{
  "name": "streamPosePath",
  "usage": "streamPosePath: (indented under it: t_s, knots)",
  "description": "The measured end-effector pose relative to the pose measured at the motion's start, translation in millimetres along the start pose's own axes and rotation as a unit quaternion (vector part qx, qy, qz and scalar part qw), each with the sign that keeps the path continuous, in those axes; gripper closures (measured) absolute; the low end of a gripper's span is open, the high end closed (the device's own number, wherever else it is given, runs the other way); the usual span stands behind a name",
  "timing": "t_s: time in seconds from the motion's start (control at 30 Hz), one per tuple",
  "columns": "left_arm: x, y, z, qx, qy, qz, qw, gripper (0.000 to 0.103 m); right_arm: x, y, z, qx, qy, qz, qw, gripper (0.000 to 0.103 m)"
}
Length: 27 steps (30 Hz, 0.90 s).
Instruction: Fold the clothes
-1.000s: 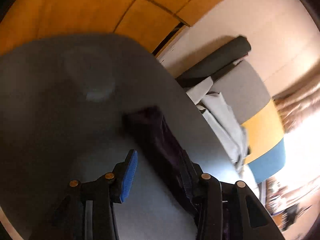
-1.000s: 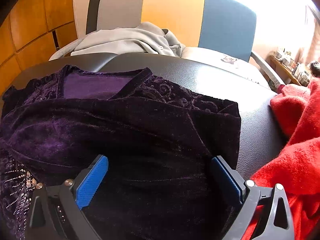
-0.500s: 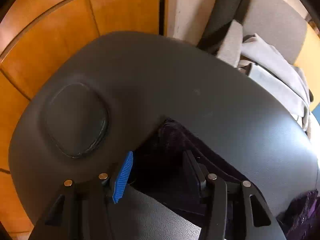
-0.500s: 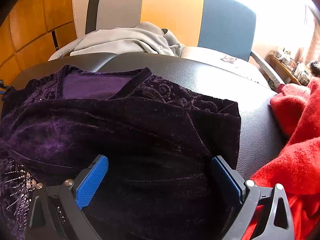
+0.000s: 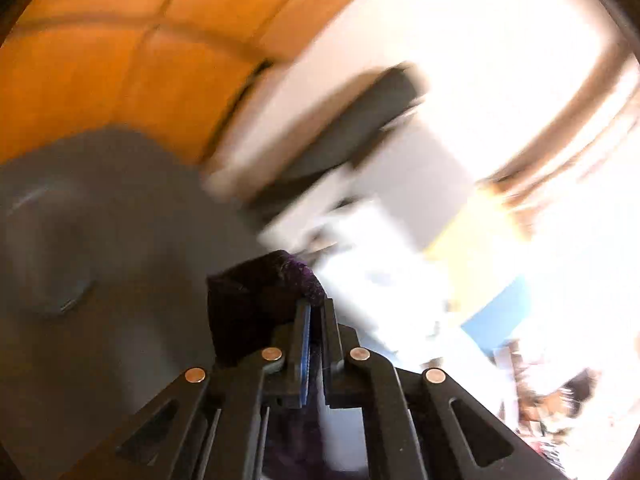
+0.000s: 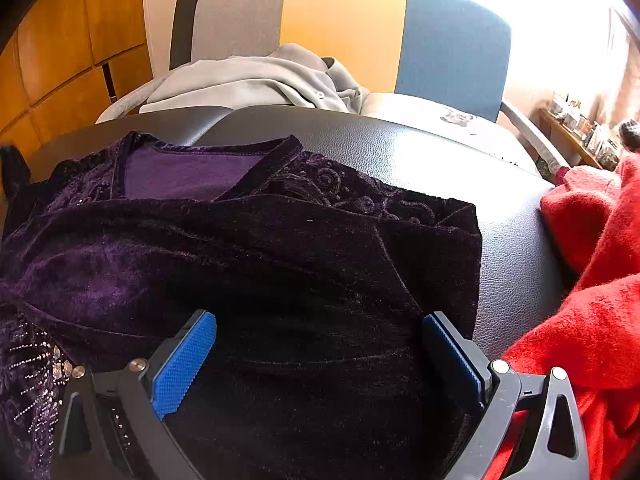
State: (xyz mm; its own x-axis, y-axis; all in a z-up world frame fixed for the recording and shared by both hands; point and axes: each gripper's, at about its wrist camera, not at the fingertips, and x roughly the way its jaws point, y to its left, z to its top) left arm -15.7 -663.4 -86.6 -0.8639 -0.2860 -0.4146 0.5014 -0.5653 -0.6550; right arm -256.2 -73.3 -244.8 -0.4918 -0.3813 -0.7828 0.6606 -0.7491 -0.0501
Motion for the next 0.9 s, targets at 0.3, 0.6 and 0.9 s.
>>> streamPosePath:
  t_s: [0.3,0.6,0.9]
  knots:
    - [-72.8,-197.2,-54.1,0.213,0.037,-0.33,0.9188,0.1,-0.6,0.2,-0.6,0.004,-0.002,0.002,1.0,0.0]
    - [-36.6,-299.0,-221.9,0.302,0.2,-0.36,0.8598,0.097,-2.1,-1.3,-1.3,0.004,-0.004,0.005,1.0,0.0]
    - [15.3,-253.5,-317.9,0.231,0.3,-0.25,0.891,0.062,-2.4,-3.2,-1.2,0.01,-0.001,0.013,1.0,0.0]
